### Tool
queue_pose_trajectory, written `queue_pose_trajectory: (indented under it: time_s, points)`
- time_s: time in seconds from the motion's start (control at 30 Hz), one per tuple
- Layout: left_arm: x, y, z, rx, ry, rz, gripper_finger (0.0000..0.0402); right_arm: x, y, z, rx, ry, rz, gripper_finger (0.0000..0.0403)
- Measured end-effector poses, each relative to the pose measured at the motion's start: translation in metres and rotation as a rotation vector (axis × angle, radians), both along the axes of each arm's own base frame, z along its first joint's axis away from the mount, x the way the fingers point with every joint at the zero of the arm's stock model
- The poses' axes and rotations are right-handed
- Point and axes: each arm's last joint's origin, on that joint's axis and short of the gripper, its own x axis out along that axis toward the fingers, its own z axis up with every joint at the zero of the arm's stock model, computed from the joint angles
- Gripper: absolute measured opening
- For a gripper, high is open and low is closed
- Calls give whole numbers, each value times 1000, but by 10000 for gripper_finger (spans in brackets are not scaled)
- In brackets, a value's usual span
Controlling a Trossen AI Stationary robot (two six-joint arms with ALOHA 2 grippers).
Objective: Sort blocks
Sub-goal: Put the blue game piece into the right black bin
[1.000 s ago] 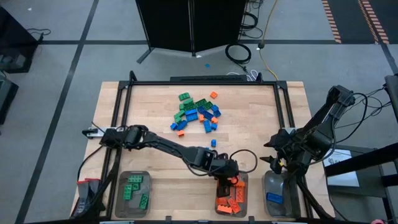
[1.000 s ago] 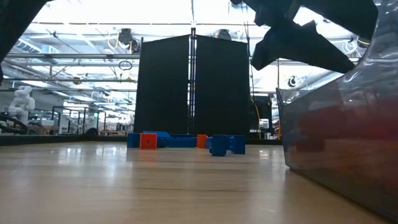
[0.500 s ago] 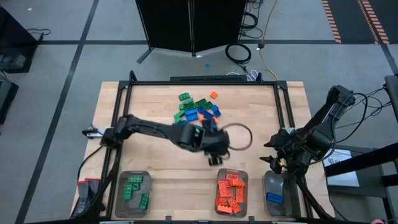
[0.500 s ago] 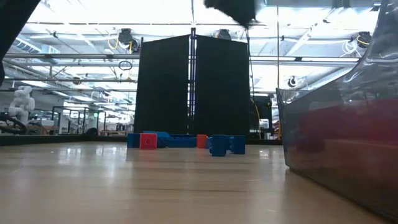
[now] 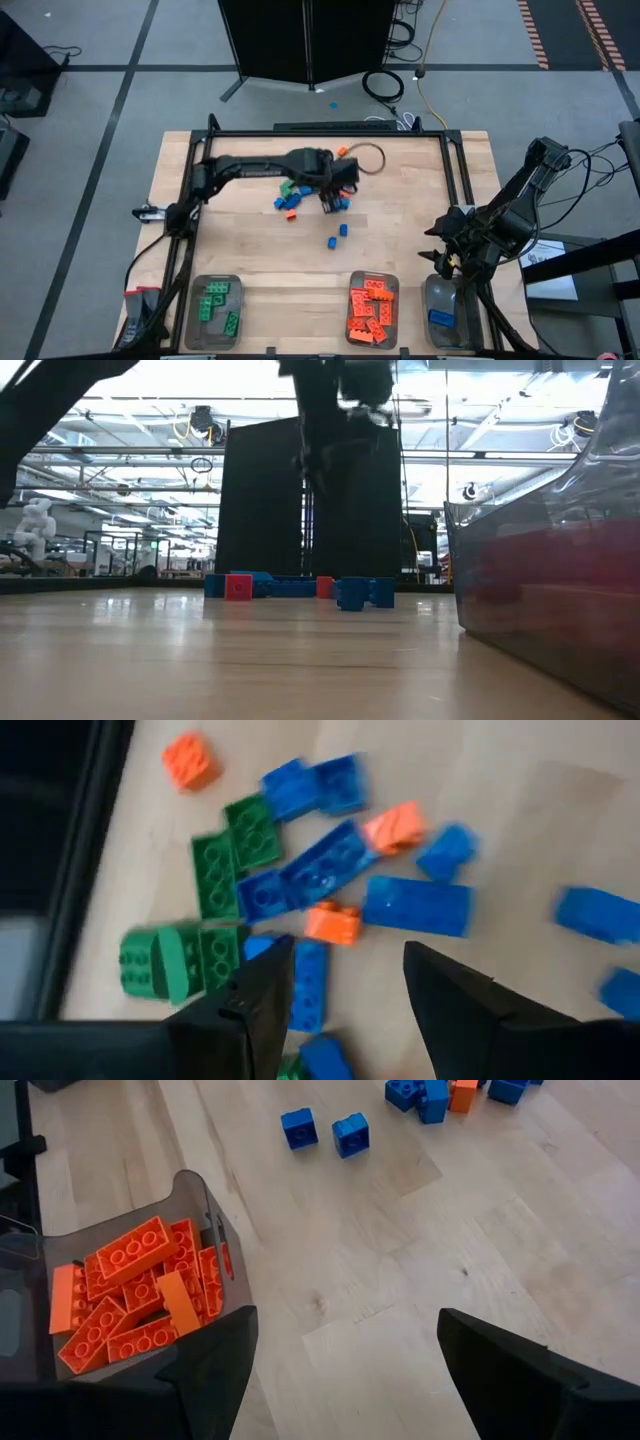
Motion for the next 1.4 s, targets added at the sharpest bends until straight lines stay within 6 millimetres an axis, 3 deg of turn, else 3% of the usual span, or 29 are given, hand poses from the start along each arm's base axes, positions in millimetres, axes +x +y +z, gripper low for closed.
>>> queue_pose_trajectory:
  time_s: [0.17,0.37,0.53,0.87,1.03,1.4]
  points:
    - [1,18,-17,-87,-54,62,191,-1,-1,-1,-15,10,3,304]
    - [11,1,-36,-153,-144,17,191,-2,-3,-1,-37,29,3,304]
    - [12,-6,-46,-220,-217,234,191,-2,-3,-2,-38,30,3,304]
    - [14,-25,-47,-179,-350,625,191,-2,-3,-2,-34,29,-2,304]
    - [10,-26,-49,-149,-343,712,191,-2,-3,-2,-35,29,-1,304]
    - [3,-27,-81,-222,-345,842,191,-2,-4,-1,-61,-4,-18,304]
